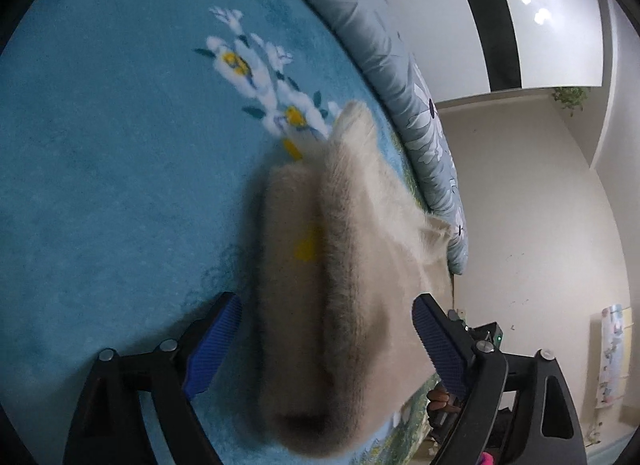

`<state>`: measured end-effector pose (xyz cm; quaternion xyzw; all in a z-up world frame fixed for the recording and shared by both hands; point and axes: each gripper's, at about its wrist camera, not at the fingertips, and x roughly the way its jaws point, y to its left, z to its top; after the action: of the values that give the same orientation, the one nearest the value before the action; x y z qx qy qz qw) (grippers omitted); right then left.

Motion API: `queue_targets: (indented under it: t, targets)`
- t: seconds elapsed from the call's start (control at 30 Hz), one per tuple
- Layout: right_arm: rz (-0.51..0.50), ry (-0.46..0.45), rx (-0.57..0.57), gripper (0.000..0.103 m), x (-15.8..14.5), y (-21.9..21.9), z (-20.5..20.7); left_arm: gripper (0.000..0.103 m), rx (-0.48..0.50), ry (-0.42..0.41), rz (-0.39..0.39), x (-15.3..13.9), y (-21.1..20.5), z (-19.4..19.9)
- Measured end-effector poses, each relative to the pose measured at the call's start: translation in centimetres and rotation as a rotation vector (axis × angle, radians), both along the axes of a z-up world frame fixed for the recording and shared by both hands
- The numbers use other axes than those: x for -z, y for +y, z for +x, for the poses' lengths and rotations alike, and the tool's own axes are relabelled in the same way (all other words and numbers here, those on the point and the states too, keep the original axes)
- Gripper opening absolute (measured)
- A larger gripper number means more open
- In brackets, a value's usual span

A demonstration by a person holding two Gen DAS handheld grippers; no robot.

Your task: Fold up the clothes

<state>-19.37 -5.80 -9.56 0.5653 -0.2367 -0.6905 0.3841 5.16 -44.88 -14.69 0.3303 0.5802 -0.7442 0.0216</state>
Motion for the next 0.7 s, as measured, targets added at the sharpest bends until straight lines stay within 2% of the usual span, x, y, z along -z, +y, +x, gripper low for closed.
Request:
queue_targets:
  t: [0.03,0.2,0.33,0.4,0.47,0.5,0.53,0.57,0.6,0.7]
  targets:
    - [-0.011,0.0,-0.007,0.077,0.2,-0.6,-0.1,0.099,0.0,0.006,-0.001,-0.1,0.1,-0.3]
    - [-0.033,0.023,-0.048,0.08,0.3,-3.2,-0.4,0.099,0.047,0.018,-0.005,-0.2,0.6,-1.7]
    - [-0.043,0.026,-0.072,0.08,0.3,-3.8,-0.7,0.098,0.051,0.01,-0.017,-0.5,1.1,-2.3]
    - [-0.051,0.027,-0.073,0.079,0.1,-3.8,-0.4,0.095,0.041,-0.01,-0.033,-0.5,1.4,-2.3]
    - [-0.058,0.02,-0.065,0.079,0.1,-3.6,-0.2,0.077,0.026,-0.044,-0.047,-0.6,1.4,-1.8]
    - [-0.061,0.009,-0.053,0.077,0.2,-3.5,-0.2,0.072,0.021,-0.066,-0.052,-0.6,1.4,-1.7]
    - [-0.064,-0.001,-0.042,0.074,0.3,-3.4,-0.1,0.061,0.017,-0.087,-0.057,-0.5,1.4,-1.6]
    - [-0.058,-0.007,-0.033,0.065,0.2,-3.2,0.0,0.055,0.014,-0.103,-0.059,-0.4,1.3,-1.6]
    - [-0.05,-0.013,-0.024,0.053,0.2,-3.0,0.2,0.053,0.016,-0.102,-0.054,-0.4,1.3,-1.5]
    - [-0.03,-0.023,-0.008,0.047,-0.2,-2.5,1.0,0.047,0.013,-0.097,-0.039,-0.8,1.6,-0.6]
